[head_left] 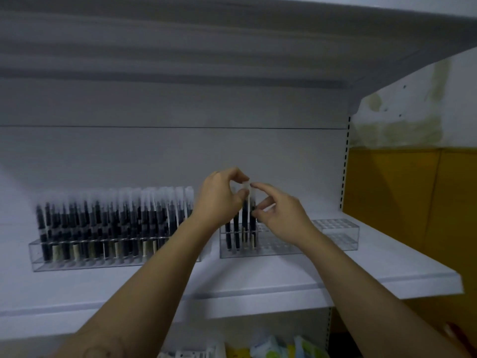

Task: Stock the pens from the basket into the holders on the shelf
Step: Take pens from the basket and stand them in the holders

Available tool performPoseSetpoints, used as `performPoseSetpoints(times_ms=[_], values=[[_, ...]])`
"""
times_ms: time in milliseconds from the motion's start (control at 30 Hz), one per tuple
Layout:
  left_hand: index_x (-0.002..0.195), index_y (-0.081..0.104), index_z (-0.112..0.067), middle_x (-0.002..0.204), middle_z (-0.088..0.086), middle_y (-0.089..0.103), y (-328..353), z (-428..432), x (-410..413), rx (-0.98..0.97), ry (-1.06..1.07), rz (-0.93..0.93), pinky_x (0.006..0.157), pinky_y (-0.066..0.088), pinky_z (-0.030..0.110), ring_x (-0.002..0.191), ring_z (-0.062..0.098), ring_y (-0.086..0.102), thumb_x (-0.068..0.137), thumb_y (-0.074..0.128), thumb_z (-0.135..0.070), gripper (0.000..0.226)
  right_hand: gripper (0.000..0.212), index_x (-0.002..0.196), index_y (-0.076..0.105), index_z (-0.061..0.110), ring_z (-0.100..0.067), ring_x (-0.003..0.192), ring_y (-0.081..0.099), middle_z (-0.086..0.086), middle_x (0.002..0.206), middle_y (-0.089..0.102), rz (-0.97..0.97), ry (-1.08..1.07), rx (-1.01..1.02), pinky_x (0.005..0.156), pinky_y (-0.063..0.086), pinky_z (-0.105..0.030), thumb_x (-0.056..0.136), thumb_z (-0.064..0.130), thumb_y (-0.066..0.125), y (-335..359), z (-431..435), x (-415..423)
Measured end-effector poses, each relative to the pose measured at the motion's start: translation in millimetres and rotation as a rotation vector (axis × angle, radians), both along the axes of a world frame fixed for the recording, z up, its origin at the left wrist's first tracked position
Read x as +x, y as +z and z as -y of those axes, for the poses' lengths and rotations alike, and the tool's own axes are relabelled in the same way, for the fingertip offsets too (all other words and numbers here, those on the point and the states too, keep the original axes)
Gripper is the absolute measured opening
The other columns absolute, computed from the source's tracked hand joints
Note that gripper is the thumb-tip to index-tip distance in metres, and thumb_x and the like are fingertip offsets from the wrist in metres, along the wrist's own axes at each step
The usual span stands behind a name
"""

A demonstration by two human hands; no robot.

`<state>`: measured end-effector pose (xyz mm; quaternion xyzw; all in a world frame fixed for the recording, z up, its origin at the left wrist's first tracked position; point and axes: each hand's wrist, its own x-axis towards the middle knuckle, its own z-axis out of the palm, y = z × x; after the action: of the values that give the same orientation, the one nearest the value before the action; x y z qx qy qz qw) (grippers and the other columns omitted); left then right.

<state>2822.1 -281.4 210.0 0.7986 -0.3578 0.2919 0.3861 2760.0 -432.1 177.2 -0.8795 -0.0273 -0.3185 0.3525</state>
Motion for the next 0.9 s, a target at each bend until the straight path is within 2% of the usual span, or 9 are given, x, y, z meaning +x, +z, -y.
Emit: performPoseSetpoints(times_ms=[167,333,467,600,700,800,900], values=[[0.100,0.067,-0.024,0.106,-0.009,0.067,1.4,0.6,2.4,-0.075,0.015,-0.087,0.077,0.054,0.033,0.076,0.014,0.063,0.089,0.066,-0.027,0.012,0.065,0.138,0.038,0.052,-0.001,0.071,0.064,0.014,0.083,0.066,-0.057,0.006,-0.080,0.066,0.046,-0.016,0.088,0.020,0.065,-2.9,1.6,-2.5],[0.102,0.068,-0.022,0.105,-0.006,0.069,4.3,-0.4,-0.1,-0.034,0.003,-0.086,0.078,0.054,0.033,0.081,0.015,0.064,0.090,0.064,-0.024,0.013,0.067,0.142,0.036,0.049,-0.009,0.075,0.067,0.010,0.085,0.067,-0.044,-0.018,-0.056,0.071,0.053,-0.020,0.090,0.014,0.060,-5.6,2.0,-4.4],[0.101,0.066,-0.025,0.108,-0.002,0.069,9.7,1.4,-2.1,0.105,0.050,-0.126,0.073,0.052,0.029,0.080,0.015,0.064,0.091,0.062,-0.024,0.011,0.070,0.145,0.033,0.046,-0.011,0.080,0.067,0.003,0.090,0.068,-0.078,-0.019,-0.004,0.063,0.044,-0.007,0.089,0.012,0.059,-5.9,1.1,-11.1],[0.113,0.065,-0.022,0.124,0.002,0.062,1.4,2.7,-7.7,0.167,0.060,-0.072,0.085,0.045,0.029,0.101,0.019,0.061,0.092,0.062,-0.021,0.022,0.073,0.148,0.028,0.043,-0.012,0.082,0.064,-0.001,0.095,0.066,-0.119,-0.015,-0.006,0.063,0.040,-0.004,0.090,0.012,0.059,-2.6,-2.5,-17.7],[0.129,0.058,-0.019,0.134,0.002,0.057,-7.7,-3.5,-13.0,0.218,0.077,0.033,0.099,0.042,0.034,0.115,0.022,0.055,0.091,0.062,-0.020,0.038,0.078,0.149,0.023,0.044,-0.013,0.085,0.060,0.000,0.107,0.060,-0.134,-0.034,-0.056,0.075,0.043,-0.015,0.089,0.017,0.065,-0.7,-6.5,-22.5],[0.141,0.046,-0.021,0.144,0.002,0.047,-13.4,-13.9,-20.9,0.222,0.117,0.088,0.109,0.034,0.037,0.130,0.023,0.042,0.091,0.062,-0.024,0.053,0.080,0.150,0.022,0.041,-0.018,0.105,0.058,-0.002,0.128,0.055,-0.119,-0.108,-0.170,0.091,0.045,-0.027,0.088,0.020,0.068,1.9,-7.7,-30.1],[0.139,0.047,-0.021,0.144,0.001,0.046,-21.1,-26.0,-34.3,0.209,0.153,0.155,0.111,0.029,0.035,0.132,0.021,0.039,0.090,0.062,-0.027,0.052,0.076,0.150,0.026,0.035,-0.020,0.122,0.049,-0.002,0.139,0.049,-0.067,-0.185,-0.287,0.099,0.041,-0.031,0.087,0.027,0.068,7.1,-9.6,-42.1]])
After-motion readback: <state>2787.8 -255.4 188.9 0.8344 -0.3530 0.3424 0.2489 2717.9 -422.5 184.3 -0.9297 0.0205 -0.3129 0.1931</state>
